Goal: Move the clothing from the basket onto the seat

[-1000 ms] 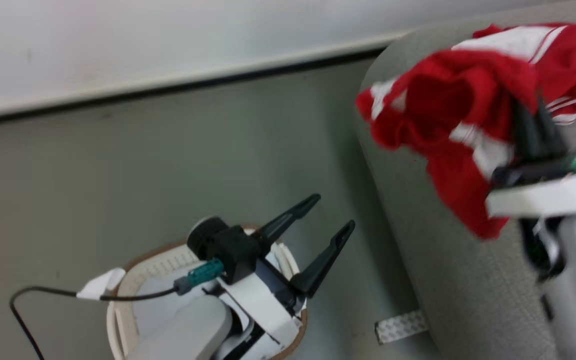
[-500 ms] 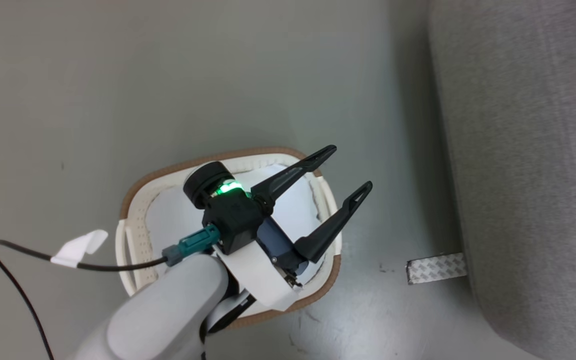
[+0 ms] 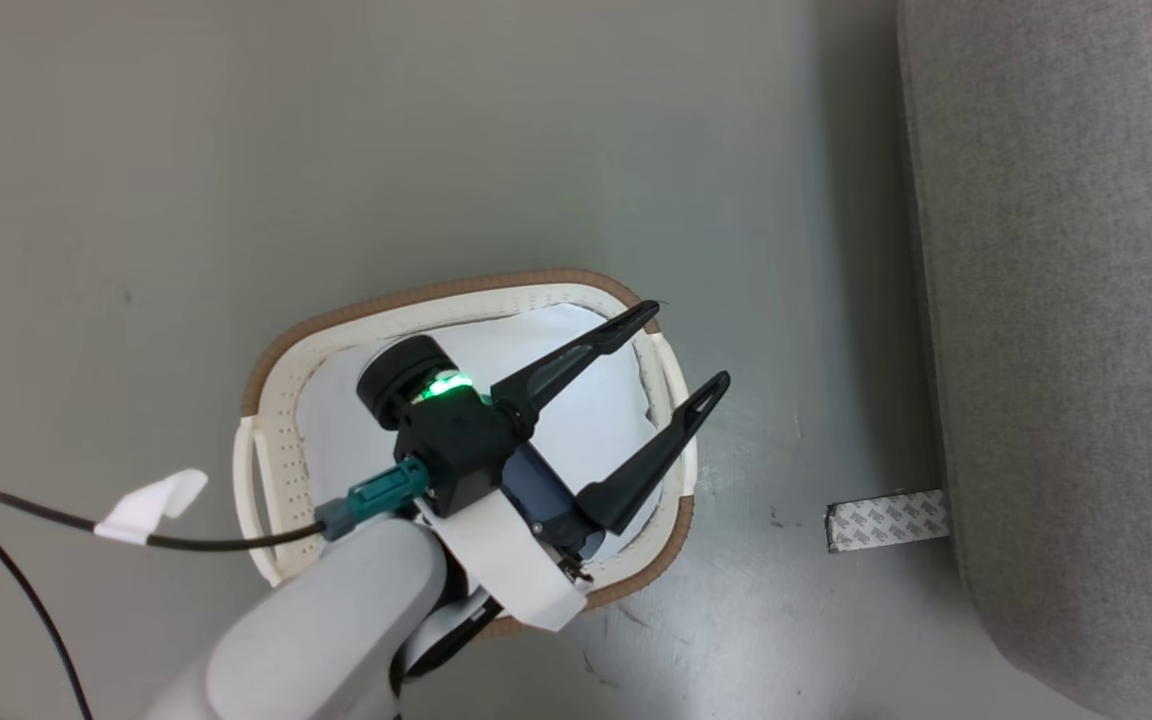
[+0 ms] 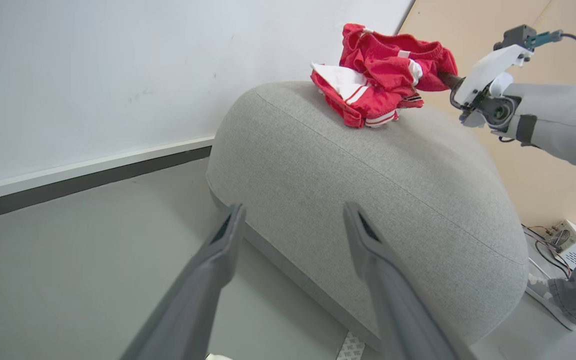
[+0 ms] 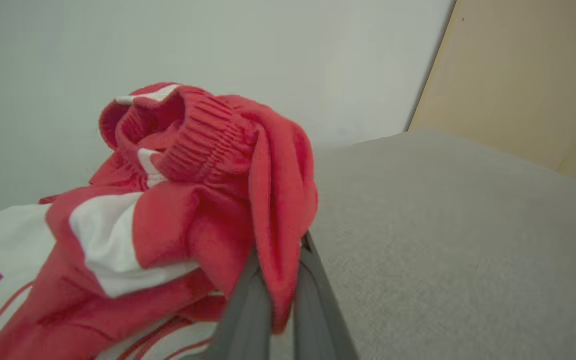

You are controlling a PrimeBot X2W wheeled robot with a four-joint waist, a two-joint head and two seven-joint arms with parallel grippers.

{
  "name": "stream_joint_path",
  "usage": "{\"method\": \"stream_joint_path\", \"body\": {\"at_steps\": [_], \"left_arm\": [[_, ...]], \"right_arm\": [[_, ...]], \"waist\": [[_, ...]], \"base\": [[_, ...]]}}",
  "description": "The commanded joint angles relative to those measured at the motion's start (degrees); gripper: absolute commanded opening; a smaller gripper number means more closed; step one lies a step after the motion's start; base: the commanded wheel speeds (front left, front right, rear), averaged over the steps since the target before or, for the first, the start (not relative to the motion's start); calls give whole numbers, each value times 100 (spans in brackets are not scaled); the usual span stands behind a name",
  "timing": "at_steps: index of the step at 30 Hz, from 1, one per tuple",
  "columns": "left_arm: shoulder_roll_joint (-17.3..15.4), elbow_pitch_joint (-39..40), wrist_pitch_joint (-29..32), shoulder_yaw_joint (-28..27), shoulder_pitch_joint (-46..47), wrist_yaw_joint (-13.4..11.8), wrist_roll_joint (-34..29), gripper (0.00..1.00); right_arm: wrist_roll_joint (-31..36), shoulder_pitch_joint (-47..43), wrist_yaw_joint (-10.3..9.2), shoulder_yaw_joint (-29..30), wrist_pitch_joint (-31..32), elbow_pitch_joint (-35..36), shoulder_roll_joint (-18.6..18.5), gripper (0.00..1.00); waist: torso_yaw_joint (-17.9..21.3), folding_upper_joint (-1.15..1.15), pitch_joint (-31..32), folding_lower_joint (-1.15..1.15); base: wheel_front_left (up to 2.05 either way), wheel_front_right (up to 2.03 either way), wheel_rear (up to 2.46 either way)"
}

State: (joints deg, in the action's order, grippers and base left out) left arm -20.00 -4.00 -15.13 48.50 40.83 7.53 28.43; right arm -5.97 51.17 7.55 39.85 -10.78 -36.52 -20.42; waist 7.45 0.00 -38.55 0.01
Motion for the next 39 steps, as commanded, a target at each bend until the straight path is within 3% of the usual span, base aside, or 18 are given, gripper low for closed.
{"method": "stream_joint_path", "body": {"at_steps": [1,2,3,10,17,28,34,39], "left_arm": [[-51,-26,-2,-25,-84,-9,-43,100],[-69,-32,-2,-44,-99,-9,-45,100],[-73,-32,-2,-67,-122,-8,-41,100],[-46,-50,-2,-404,-415,-10,-48,100],[90,-86,-2,-1074,-1070,-106,-134,100],[477,-369,-2,-2520,-2536,-172,-438,100],[777,-494,-2,-3357,-3225,-117,-684,100],[1021,-602,-2,-3902,-3628,-66,-952,100]], "right_arm": [[31,-154,-13,78,-125,-129,83,34],[-15,-242,-13,131,-196,-232,165,48],[-48,-332,-13,141,-257,-320,224,100],[-277,-1010,-13,-23,-447,-166,511,100],[-256,-2005,-13,-461,-441,1051,906,100],[-39,-3585,-13,-1660,-433,2705,1472,100],[216,-4302,-13,-2384,-433,3077,1652,100],[-35,-4744,-13,-2902,-433,3148,1748,100]], "waist": [[40,0,25,-1],[61,0,47,-1],[80,0,81,-1],[196,0,476,-1],[210,0,1215,-1],[20,0,2512,-1],[-191,0,2970,-1],[-397,0,3187,-1]], "base": [[0,0,0],[0,0,0],[0,0,0],[0,0,0],[0,0,0],[0,0,0],[0,0,0],[0,0,0]]}}
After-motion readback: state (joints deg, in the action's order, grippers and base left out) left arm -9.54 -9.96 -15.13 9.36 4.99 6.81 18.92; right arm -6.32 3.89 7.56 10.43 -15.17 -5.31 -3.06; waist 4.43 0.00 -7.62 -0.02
